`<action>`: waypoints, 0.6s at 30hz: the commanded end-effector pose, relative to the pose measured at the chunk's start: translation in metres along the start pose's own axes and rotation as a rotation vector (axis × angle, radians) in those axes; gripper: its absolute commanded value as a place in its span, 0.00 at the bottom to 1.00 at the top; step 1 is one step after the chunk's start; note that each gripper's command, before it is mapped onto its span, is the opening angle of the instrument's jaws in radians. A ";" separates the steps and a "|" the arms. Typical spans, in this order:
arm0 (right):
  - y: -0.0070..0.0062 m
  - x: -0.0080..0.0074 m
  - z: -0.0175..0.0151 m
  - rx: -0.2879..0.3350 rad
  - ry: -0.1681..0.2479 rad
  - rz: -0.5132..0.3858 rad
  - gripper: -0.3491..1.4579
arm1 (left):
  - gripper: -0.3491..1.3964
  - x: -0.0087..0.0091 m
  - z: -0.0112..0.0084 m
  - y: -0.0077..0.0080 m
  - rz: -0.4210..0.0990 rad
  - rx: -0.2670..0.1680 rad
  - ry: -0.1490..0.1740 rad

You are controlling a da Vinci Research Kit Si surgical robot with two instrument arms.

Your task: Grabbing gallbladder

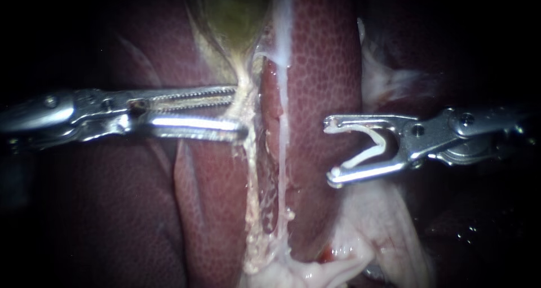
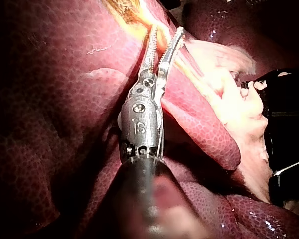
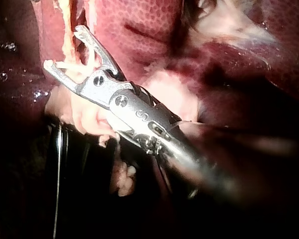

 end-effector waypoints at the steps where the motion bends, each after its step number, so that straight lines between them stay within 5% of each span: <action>1: 0.0000 0.0000 0.0000 0.000 0.000 0.000 0.51 | 0.00 0.0001 -0.0001 0.0001 0.002 0.001 0.015; 7: 0.0000 0.0000 0.0000 0.000 0.000 0.000 0.51 | 0.00 0.0003 -0.0005 0.0002 -0.002 -0.015 0.044; 18: 0.0000 0.0000 0.0000 0.000 0.000 0.000 0.51 | 0.00 -0.0001 -0.0014 0.0001 -0.028 -0.028 0.048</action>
